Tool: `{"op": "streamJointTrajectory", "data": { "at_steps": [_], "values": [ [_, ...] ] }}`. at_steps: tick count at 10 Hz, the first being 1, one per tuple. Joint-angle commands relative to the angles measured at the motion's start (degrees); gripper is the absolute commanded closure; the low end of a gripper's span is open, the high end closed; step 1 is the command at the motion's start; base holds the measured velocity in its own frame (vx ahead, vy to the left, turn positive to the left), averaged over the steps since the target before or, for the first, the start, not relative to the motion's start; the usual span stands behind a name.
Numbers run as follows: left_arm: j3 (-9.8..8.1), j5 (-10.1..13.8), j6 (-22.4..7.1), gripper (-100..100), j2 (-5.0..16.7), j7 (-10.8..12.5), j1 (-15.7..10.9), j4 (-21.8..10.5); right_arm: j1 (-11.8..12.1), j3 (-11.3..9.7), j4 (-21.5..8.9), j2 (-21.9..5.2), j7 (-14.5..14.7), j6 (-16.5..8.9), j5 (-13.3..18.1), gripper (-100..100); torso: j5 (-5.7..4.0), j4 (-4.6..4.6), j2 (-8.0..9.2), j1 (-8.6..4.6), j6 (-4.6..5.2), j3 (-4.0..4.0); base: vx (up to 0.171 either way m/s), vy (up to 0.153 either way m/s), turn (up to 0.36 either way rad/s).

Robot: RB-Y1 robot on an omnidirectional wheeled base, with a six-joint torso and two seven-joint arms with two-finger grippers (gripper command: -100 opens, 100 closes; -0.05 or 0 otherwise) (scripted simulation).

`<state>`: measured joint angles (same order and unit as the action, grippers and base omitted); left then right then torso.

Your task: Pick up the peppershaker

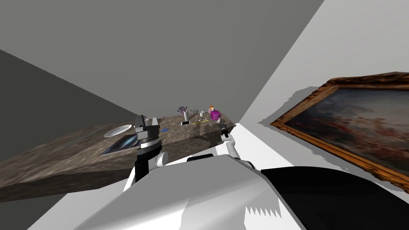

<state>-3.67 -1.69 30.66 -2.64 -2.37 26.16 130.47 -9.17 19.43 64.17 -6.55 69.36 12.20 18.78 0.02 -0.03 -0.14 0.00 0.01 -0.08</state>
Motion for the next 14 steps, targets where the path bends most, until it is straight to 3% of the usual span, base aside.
{"op": "streamJointTrajectory", "data": {
  "at_steps": [1, 4, 5, 6, 7, 11, 12, 13, 14],
  "values": [
    [0.0, 0.0, 0.0, 0, 0.0, 0.0, 0.0, 0.0, -1.7, 1.0, -2.1, 0.4, 2.8, -0.4, 0.2, -100, 0.0, 0.0, 0.0, 0.0, 0.0, 0.0, 0.048, 0.001, 0.01],
    [0.0, 0.0, 0.0, 0, 0.0, 0.0, 0.0, 0.0, -3.9, 2.3, -4.3, 1.3, 6.2, -1.0, 0.5, -100, 0.0, -0.03, -0.14, -0.01, 0.0, -0.08, 0.068, -0.005, 0.012],
    [0.0, 0.0, 0.0, 0, 0.0, 0.0, 0.0, 0.0, -3.7, 2.2, -4.2, 1.2, 5.6, -0.8, 0.4, -100, 0.0, -0.03, -0.15, -0.03, 0.0, -0.08, 0.031, -0.005, 0.005],
    [0.0, 0.0, 0.0, 0, 0.0, 0.0, 0.0, 0.0, -3.8, 2.2, -4.3, 1.2, 5.8, -0.8, 0.5, 0, -0.01, -0.02, -0.02, -0.03, 0.01, -0.02, 0.006, -0.001, 0.0],
    [0.0, 0.0, 0.0, 0, 0.0, 0.0, 0.0, 0.0, -1.5, 1.0, -1.9, 1.0, 2.9, -3.2, 3.3, -100, 0.0, 0.01, 0.07, -0.02, 0.01, 0.04, 0.028, -0.019, 0.124],
    [0.0, 0.0, 0.0, 0, 0.0, 0.0, 0.0, 0.0, -1.5, 1.0, -1.9, 1.0, -3.4, -3.2, 9.9, -100, -0.01, 0.02, 0.13, -0.03, 0.02, 0.07, 0.012, -0.012, 0.015],
    [0.0, 0.0, 0.0, 0, 0.0, 0.0, 0.0, 0.0, -1.5, 1.0, -1.9, 1.0, -4.7, -3.2, 9.9, -100, 0.0, 0.03, 0.15, -0.01, 0.01, 0.08, 0.0, 0.0, 0.0],
    [0.0, 0.0, 0.0, 0, 0.0, 0.0, 0.0, 0.0, 0.7, -0.2, 0.6, 0.9, -6.5, -5.7, 12.4, -100, 0.0, 0.03, 0.16, 0.0, 0.01, 0.09, 0.02, -0.014, 0.11],
    [0.0, 0.0, 0.0, 0, 0.0, 0.0, 0.0, 0.0, 0.7, -0.2, 0.6, 0.9, -8.1, -5.7, 14.0, -100, -0.01, 0.02, 0.11, -0.05, 0.0, 0.06, 0.028, -0.03, 0.091]
  ]
}}
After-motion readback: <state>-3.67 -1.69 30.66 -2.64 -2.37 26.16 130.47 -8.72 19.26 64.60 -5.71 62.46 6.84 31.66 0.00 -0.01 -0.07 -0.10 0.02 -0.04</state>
